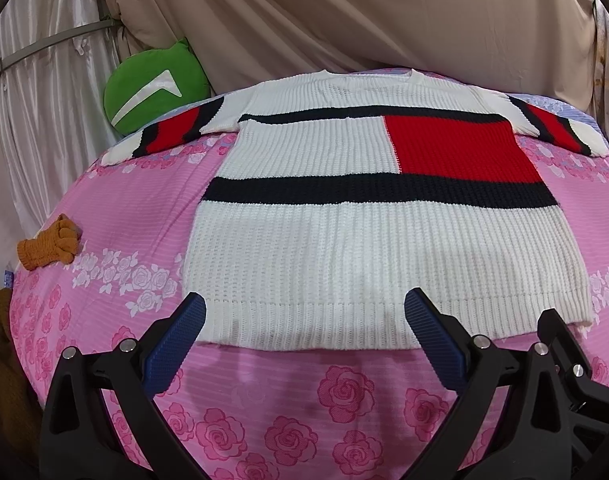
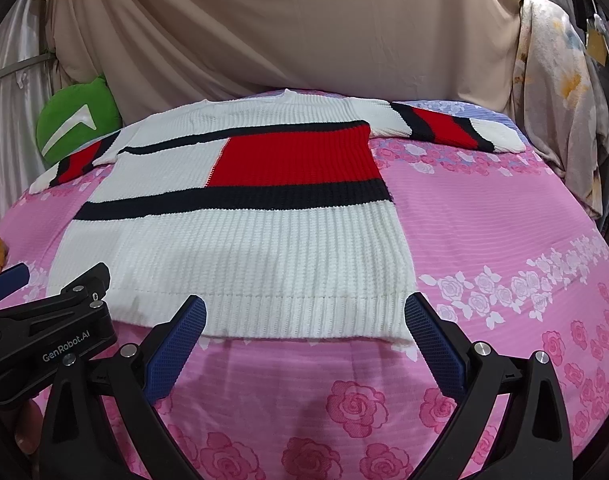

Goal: Fold small clothes

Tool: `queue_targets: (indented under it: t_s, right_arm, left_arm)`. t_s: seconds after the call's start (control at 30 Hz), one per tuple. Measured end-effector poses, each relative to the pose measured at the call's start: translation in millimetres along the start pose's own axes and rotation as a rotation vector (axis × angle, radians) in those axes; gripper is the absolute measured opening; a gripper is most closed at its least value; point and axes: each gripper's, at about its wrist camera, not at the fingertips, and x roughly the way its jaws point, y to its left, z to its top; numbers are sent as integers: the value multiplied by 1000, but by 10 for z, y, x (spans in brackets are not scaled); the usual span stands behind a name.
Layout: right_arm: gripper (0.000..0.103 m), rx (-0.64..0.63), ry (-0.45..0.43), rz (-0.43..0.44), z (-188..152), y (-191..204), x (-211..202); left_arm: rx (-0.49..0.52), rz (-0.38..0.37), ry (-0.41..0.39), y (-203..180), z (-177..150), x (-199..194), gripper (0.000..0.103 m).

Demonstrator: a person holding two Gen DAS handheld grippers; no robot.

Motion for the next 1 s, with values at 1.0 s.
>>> queue_targets:
  t_s: [1.0]
  right_arm:
    - [98,151,-86,41,627,-1240,48]
  left_arm:
    - [-106,-23,-36,511,514,63,98]
